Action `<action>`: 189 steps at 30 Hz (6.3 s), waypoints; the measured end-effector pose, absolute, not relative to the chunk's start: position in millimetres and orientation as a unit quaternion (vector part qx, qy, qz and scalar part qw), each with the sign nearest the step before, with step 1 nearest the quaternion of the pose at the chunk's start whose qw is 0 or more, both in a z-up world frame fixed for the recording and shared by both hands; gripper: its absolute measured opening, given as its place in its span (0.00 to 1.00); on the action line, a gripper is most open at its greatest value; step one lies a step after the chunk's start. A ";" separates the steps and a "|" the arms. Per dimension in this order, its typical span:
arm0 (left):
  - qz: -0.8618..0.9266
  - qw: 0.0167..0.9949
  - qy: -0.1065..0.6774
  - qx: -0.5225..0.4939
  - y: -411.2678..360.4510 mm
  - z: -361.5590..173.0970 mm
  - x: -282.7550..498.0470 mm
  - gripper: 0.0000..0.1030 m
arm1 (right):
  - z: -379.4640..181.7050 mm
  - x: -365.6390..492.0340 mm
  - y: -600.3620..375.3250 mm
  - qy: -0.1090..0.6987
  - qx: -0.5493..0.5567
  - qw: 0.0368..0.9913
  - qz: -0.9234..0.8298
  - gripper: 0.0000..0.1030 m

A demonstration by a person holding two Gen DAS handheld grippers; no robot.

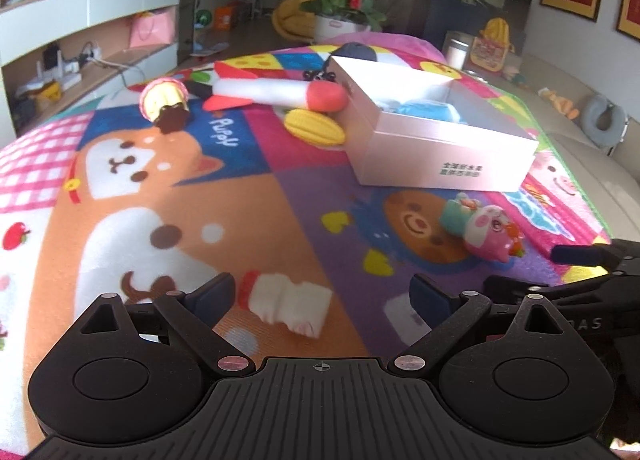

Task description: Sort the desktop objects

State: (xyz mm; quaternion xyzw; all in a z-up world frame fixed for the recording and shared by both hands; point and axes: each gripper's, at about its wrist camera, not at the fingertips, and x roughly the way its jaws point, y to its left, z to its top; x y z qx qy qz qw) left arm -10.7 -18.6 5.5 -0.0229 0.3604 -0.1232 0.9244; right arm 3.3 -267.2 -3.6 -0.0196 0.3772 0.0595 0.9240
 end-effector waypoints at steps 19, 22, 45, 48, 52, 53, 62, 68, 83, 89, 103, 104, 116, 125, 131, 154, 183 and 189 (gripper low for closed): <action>-0.086 0.928 0.361 0.014 -2.5 -2.2 -38.8 1.00 | 19.1 -1.4 -252.0 0.301 -0.064 0.943 0.123 0.93; -0.085 0.928 0.363 0.028 -5.7 -3.2 -40.0 1.00 | 22.2 19.7 -248.4 0.318 -0.051 0.937 0.135 0.78; -0.129 0.930 0.340 0.047 -13.4 5.5 -25.8 0.53 | 27.2 -8.3 -266.2 0.402 -0.010 0.900 0.167 0.47; -0.135 0.929 0.339 0.059 -17.0 5.0 -32.5 0.48 | 25.9 -16.9 -271.9 0.411 -0.001 0.898 0.160 0.47; -0.145 0.930 0.331 0.073 -25.1 8.5 -46.5 0.48 | 30.8 -30.6 -280.7 0.406 0.005 0.902 0.149 0.47; -0.148 0.930 0.327 0.075 -27.8 10.9 -51.1 0.48 | 33.3 -35.0 -282.8 0.402 0.007 0.903 0.148 0.47; -0.167 0.946 0.259 0.100 -56.6 57.7 -47.9 0.48 | 76.4 -53.1 -314.0 0.327 0.038 0.935 0.134 0.47; -0.179 0.954 0.212 0.116 -88.3 94.0 6.4 0.48 | 108.9 -49.0 -338.7 0.266 0.067 0.954 0.118 0.47; -0.140 0.971 0.184 0.058 -69.9 112.8 72.4 0.92 | 126.1 -12.5 -362.6 0.242 0.055 0.966 0.072 0.47; -0.106 0.959 0.260 0.040 -22.2 63.9 40.3 0.94 | 132.7 55.6 -351.1 0.259 0.066 0.960 0.086 0.47; -0.064 0.949 0.309 -0.010 36.7 18.5 4.7 0.98 | 136.4 131.7 -343.4 0.298 0.091 0.949 0.045 0.57; -0.059 0.949 0.311 -0.009 37.8 16.2 5.1 0.98 | 137.3 130.7 -339.0 0.300 0.086 0.949 0.046 0.57; -0.040 0.956 0.281 -0.078 71.0 1.8 -1.0 0.99 | 135.0 218.7 -204.5 0.340 -0.026 0.934 0.108 0.73; -0.016 0.945 0.261 -0.194 104.6 -1.6 -3.6 0.99 | 65.8 371.6 -206.1 0.451 0.049 0.891 -0.004 0.84; -0.023 0.950 0.257 -0.178 98.4 -0.8 -5.4 0.99 | 57.3 367.1 -192.7 0.454 0.033 0.890 0.010 0.62; -0.028 0.955 0.288 -0.070 57.0 7.0 16.1 0.99 | 42.3 59.9 -279.1 0.446 0.098 0.861 0.223 0.68; -0.254 0.908 0.299 0.145 -43.1 -9.7 157.3 0.83 | 13.0 15.0 -336.5 0.336 0.156 0.919 0.135 1.00; -0.238 0.916 0.296 0.132 -42.3 -8.2 150.5 0.67 | 5.7 15.0 -334.0 0.340 0.178 0.911 0.151 1.00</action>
